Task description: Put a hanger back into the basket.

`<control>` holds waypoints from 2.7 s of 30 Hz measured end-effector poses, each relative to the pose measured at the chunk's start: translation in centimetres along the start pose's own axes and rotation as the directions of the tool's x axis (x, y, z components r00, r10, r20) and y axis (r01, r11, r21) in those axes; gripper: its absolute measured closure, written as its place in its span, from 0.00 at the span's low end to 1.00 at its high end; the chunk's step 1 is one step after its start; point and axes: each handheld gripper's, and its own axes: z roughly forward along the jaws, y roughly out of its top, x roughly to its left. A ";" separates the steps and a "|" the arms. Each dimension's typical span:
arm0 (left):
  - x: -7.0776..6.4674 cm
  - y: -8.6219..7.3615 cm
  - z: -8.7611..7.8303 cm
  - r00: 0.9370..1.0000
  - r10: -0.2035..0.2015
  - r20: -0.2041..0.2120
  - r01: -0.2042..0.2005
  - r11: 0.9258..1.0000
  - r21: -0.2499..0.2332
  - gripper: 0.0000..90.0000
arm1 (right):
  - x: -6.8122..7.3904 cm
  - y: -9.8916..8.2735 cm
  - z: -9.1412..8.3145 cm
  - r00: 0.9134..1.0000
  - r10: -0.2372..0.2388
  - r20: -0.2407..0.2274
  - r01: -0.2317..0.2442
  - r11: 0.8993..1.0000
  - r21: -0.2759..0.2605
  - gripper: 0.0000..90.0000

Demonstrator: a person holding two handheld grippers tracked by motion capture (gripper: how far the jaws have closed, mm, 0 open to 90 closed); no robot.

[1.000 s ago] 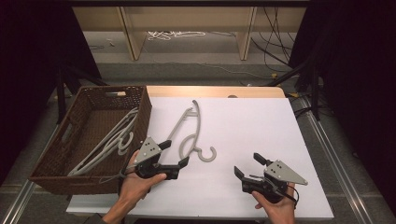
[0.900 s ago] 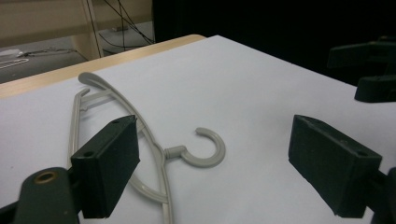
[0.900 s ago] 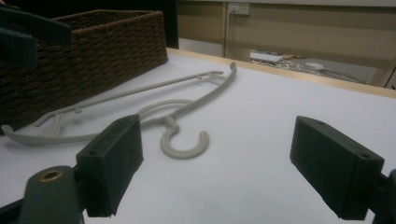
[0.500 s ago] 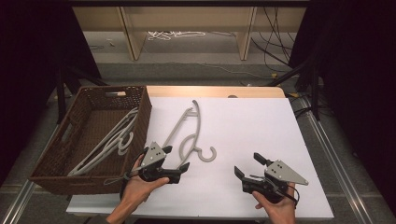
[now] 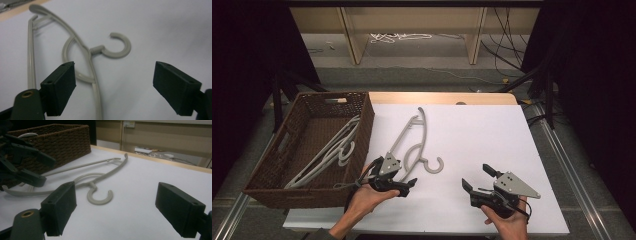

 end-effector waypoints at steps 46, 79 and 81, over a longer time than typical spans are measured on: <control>2.3 3.2 6.2 0.995 0.013 0.101 -0.064 0.854 0.517 0.66 | 0.3 0.0 0.0 1.000 0.012 0.006 -0.012 1.000 0.007 0.20; 2.9 3.3 6.2 0.983 0.092 0.157 -0.155 0.873 0.462 0.91 | 0.4 0.0 0.2 1.000 0.021 -0.012 -0.021 1.000 0.001 0.21; 3.0 3.4 6.0 0.984 0.076 0.159 -0.140 0.884 0.446 0.91 | 0.2 0.1 0.0 1.000 0.011 -0.004 -0.011 1.000 0.015 0.21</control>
